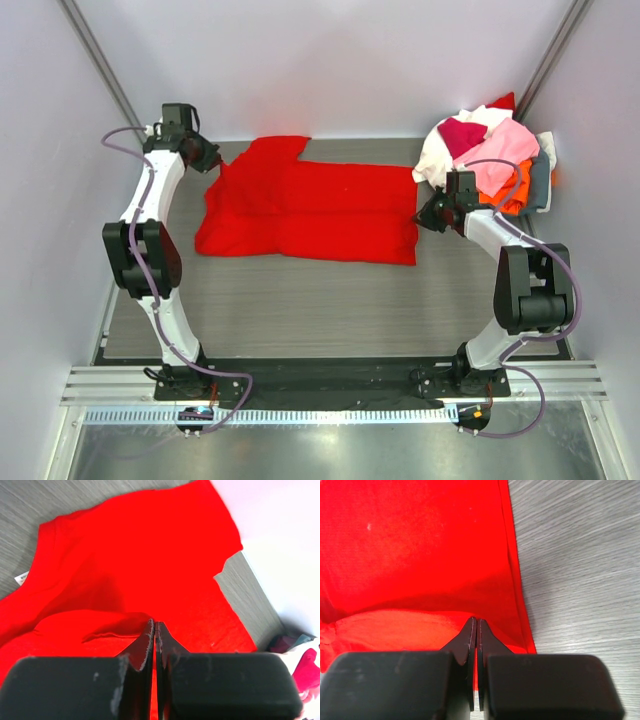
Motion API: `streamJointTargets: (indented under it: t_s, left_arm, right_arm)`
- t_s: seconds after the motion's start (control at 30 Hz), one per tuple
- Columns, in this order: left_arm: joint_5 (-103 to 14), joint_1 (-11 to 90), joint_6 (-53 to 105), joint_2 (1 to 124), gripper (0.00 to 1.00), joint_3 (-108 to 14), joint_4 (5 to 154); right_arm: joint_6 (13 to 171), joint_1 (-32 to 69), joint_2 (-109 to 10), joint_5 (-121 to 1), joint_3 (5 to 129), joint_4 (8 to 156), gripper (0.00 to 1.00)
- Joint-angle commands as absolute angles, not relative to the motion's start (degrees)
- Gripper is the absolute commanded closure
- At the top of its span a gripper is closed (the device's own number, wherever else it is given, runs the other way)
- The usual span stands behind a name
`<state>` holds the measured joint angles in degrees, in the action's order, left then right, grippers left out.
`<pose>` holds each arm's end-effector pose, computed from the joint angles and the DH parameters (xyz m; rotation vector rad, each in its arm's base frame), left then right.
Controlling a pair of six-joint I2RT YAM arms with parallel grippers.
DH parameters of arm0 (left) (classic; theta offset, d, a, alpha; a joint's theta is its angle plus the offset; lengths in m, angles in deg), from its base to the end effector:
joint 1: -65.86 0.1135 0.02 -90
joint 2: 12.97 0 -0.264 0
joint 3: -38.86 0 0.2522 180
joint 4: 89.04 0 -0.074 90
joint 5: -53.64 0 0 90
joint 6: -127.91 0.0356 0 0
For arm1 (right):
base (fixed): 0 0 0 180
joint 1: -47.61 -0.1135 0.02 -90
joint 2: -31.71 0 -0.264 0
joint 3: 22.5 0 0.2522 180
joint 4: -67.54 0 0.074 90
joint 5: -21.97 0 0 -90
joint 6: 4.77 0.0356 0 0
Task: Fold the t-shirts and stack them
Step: Fold the tshirt
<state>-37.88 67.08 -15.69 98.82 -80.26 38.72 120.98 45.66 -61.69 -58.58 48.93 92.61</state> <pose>0.4457 0.0085 0.3134 -1.0955 2.1414 -0.4693 0.3435 0.0175 0.2028 0.6325 2.3546 0.5004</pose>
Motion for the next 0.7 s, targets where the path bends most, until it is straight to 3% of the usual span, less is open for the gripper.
streamJointTargets:
  t_s: [0.0,0.23,0.27,0.3,0.33,0.37,0.5,0.67]
  left_arm:
    - [-36.9,66.7,-16.1,97.1,1.00,-83.4,39.1]
    - [-38.4,66.5,-17.0,101.5,1.00,-86.0,41.8]
    - [-39.4,66.5,-17.3,101.8,0.94,-85.8,42.9]
    - [-40.3,66.5,-17.4,102.4,0.51,-85.8,44.5]
    - [-41.1,66.5,-17.8,103.6,0.19,-86.4,45.5]
    - [-41.8,66.6,-17.5,104.0,0.00,-87.0,45.0]
    - [-40.7,66.6,-16.0,100.1,0.00,-85.0,41.9]
    - [-34.5,67.5,-18.0,86.7,0.00,-65.9,44.0]
  right_arm:
    - [121.8,46.1,-61.6,-58.1,50.9,89.8,0.99]
    - [122.5,46.1,-64.1,-57.5,51.8,88.8,0.99]
    - [122.8,46.1,-64.3,-57.4,51.9,88.6,0.94]
    - [122.8,46.2,-64.6,-57.8,52.0,88.7,0.81]
    - [123.7,46.2,-64.5,-58.6,51.8,89.1,0.52]
    - [124.0,46.2,-64.0,-59.2,51.4,89.2,0.43]
    - [124.7,46.2,-59.2,-61.7,47.1,88.2,0.40]
    - [127.5,46.1,-46.9,-62.6,36.6,84.6,0.40]
